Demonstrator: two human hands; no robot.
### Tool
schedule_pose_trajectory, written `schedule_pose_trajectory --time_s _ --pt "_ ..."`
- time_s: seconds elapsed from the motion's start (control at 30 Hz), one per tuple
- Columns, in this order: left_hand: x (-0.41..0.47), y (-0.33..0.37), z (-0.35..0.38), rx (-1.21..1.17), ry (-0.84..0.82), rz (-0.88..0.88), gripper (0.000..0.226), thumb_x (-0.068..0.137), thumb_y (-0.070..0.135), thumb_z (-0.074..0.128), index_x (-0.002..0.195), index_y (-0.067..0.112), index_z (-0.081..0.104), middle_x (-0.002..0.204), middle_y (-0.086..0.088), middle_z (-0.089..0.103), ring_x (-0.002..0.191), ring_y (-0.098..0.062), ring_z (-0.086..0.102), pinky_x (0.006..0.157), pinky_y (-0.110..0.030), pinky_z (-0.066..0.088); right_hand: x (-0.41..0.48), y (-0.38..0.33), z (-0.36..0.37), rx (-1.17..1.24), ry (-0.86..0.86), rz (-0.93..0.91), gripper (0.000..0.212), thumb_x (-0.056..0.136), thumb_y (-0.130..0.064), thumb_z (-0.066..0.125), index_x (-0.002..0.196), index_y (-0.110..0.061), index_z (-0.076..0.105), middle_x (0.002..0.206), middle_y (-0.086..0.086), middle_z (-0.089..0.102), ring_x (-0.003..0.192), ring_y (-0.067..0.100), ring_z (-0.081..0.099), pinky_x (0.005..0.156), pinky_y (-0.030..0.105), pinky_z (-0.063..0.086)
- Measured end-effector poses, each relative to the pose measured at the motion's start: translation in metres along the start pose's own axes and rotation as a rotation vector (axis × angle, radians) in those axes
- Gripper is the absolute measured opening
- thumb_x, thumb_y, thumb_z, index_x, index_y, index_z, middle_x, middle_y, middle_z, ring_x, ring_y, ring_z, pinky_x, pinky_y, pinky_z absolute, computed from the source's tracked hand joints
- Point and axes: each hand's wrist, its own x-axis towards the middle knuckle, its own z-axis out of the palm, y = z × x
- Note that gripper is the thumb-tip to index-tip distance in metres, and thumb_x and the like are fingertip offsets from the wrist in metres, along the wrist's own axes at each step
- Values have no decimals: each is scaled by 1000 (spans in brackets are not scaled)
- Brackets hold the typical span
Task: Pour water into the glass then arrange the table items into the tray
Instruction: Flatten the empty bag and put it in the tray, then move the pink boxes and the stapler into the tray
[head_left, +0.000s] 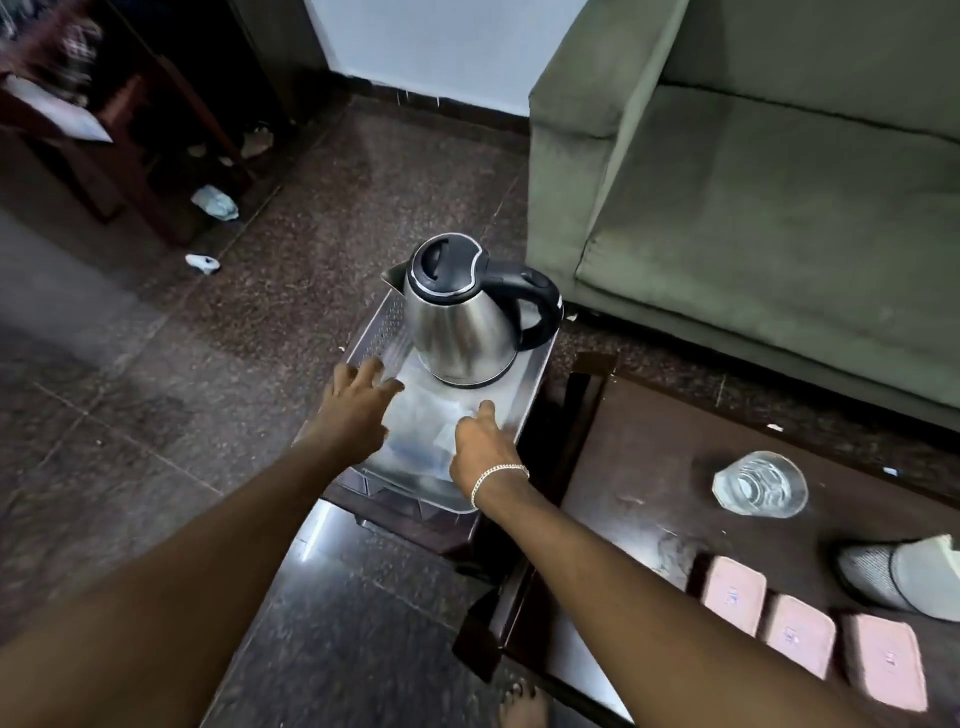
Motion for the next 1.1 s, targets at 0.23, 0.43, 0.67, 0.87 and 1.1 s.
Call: schedule_pose_trajectory --time_s 0.23,0.43,0.67,0.87,1.1 --pt "4 0 15 -80 -189 -39 34 84 0 58 117 9 57 115 -20 53 103 -46 65 85 -52 56 8 -14 17 -314 111 -46 28 91 -11 54 117 -9 66 132 14 40 118 38 42 89 46 48" --pt "3 10 -2 -133 -64 -55 34 79 13 65 112 10 56 113 -17 56 98 -44 65 81 -49 56 2 -9 5 -220 84 -109 38 86 -5 56 124 -4 56 128 16 45 114 39 50 92 50 47" --pt "-21 97 -32 -472 385 257 29 90 23 69 117 19 58 98 9 50 61 -1 49 65 -32 45 -55 47 -39 157 396 -179 27 87 -16 60 113 -10 59 112 9 46 99 31 54 85 42 50" --pt "-47 214 -29 -709 297 418 33 89 31 68 121 24 60 92 9 52 64 -9 58 66 -30 51 -129 152 -67 304 500 -7 27 86 -23 65 112 -18 61 108 3 49 89 25 61 83 37 52" --pt "-85 340 33 -823 -13 351 35 85 27 81 117 20 67 94 4 60 67 -9 59 73 -22 50 -215 277 -66 452 472 386 21 83 -9 70 104 -10 71 85 -1 64 86 17 63 95 30 48"
